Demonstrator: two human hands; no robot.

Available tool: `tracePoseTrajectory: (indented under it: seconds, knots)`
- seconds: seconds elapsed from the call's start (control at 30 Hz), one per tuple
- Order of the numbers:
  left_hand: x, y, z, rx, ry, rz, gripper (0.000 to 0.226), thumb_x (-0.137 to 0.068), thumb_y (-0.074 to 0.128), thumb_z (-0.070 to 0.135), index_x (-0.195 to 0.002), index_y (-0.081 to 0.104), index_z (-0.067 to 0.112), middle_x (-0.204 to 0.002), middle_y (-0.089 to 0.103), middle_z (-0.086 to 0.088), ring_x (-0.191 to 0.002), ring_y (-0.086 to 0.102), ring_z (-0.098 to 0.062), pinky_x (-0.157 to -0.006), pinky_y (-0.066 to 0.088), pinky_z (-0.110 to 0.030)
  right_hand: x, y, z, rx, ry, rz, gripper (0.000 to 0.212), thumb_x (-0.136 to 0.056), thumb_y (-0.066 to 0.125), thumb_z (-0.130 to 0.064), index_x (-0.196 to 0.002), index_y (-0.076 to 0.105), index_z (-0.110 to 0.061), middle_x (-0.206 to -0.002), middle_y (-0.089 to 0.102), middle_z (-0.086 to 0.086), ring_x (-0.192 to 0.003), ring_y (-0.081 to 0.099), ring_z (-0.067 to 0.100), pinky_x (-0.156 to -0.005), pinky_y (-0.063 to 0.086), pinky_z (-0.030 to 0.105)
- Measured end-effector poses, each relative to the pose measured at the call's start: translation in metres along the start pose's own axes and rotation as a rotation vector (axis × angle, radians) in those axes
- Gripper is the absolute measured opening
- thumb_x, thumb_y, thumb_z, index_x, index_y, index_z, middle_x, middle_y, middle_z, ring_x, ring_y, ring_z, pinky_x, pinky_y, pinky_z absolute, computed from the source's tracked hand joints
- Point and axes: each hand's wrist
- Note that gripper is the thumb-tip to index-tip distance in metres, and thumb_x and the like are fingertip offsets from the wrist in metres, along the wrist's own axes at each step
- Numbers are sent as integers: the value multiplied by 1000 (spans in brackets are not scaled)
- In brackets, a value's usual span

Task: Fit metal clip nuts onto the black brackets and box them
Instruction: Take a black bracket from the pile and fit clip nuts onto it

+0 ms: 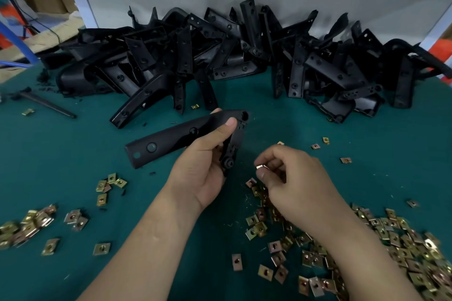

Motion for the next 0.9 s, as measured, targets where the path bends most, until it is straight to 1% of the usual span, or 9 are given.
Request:
tracePoseTrajectory:
  seconds: [0.1, 0.2, 0.33, 0.43, 0.5, 0.6, 0.73, 0.8, 0.9]
  knots:
    - [-1, 0, 0, 17, 7, 15, 63, -77, 76, 10, -138, 61, 10, -118, 74, -11, -108, 72, -21, -84, 61, -30, -2, 0, 0, -38, -25, 43, 20, -89, 73, -14, -85, 67, -33, -79, 67, -20, -88, 60, -10, -71, 42, 2]
    - [-2, 1, -1, 11, 16, 20, 64, -76, 76, 10, -138, 61, 11, -116, 75, -8, -102, 73, -16, -84, 60, -27, -3, 1, 0, -109, -22, 61, 20, -89, 75, -15, -83, 67, -33, -80, 69, -18, -86, 62, -5, -74, 44, 7]
    - [-2, 0, 0, 2, 9, 22, 62, -79, 76, 11, -139, 61, 12, -121, 73, -8, -116, 68, -21, -96, 57, -32, -4, 0, -1, -116, -26, 73, 20, -85, 78, -16, -78, 71, -33, -79, 67, -21, -78, 63, -1, -66, 44, 9]
    - [-2, 0, 0, 8, 3, 19, 60, -80, 75, 9, -138, 61, 9, -117, 74, -11, -106, 73, -21, -83, 62, -31, -3, -1, 2, 61, -28, -9, 17, -87, 76, -19, -85, 76, -36, -80, 65, -20, -83, 58, -8, -69, 39, 3]
    - [-2, 0, -1, 23, 1, 8, 60, -78, 75, 9, -137, 62, 7, -110, 76, -11, -93, 76, -19, -71, 61, -28, -3, 0, 4, 184, -49, -69, 16, -91, 72, -22, -94, 76, -36, -95, 61, -19, -86, 53, -9, -74, 35, 0]
    - [-2, -1, -1, 35, -7, 2, 52, -77, 76, 10, -128, 67, 7, -106, 77, -12, -88, 76, -19, -68, 60, -28, -3, -2, 2, 236, -74, -108, 10, -91, 69, -40, -98, 76, -38, -102, 55, -20, -97, 45, -3, -84, 29, 0]
    - [-3, -5, -1, -17, -30, -12, 21, -73, 78, 12, -94, 82, 11, -104, 77, -13, -89, 77, -21, -70, 60, -28, 0, -5, -2, 278, -119, -163, 9, -87, 70, -48, -90, 74, -40, -99, 53, -22, -104, 42, 2, -91, 38, 23]
    - [-3, -4, -1, -22, -33, -10, 27, -75, 78, 12, -101, 80, 9, -107, 77, -13, -94, 76, -22, -72, 61, -29, 1, -4, -5, 267, -140, -156, 4, -88, 70, -42, -88, 72, -39, -99, 53, -22, -105, 41, 3, -95, 40, 34]
    - [-2, -3, 0, -25, -41, -8, 47, -79, 76, 13, -125, 70, 6, -116, 74, -14, -107, 73, -25, -80, 61, -31, 3, -1, -7, 282, -185, -169, 15, -89, 67, -47, -103, 70, -43, -108, 52, -26, -112, 37, 3, -98, 34, 33]
Point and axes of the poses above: each hand's wrist, its own x-axis away from the middle knuckle, its own y-axis out of the palm, z = x × y
